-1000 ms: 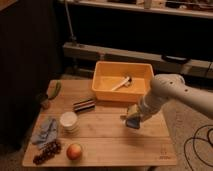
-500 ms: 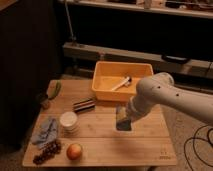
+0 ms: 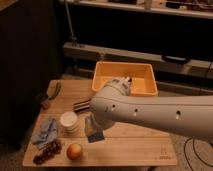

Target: Place sponge in metal cup

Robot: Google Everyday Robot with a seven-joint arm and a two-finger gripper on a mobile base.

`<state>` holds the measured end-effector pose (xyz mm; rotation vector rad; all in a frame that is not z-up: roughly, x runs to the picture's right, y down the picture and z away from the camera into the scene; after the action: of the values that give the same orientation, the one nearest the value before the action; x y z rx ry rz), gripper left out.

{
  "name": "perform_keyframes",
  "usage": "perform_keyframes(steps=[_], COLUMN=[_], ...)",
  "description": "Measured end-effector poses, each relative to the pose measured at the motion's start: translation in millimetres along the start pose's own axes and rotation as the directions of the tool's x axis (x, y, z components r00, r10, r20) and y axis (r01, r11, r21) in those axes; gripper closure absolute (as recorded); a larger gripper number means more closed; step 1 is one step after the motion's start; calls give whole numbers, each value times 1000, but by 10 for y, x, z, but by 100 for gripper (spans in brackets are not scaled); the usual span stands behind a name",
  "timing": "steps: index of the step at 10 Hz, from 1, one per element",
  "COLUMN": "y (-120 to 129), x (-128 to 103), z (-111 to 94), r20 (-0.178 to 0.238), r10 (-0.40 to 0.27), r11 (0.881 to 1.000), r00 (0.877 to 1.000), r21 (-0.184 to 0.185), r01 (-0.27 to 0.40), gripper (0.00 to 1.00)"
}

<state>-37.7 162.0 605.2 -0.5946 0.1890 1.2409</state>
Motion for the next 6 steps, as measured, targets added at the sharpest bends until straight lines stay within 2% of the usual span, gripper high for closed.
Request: perform_keyframes(steps=[6], y=[-17], x=[-27], z=[-5], r20=[-2], r10=[-1], r11=[1000], r00=[1000], r21=[2], r01=[1], gripper=[100])
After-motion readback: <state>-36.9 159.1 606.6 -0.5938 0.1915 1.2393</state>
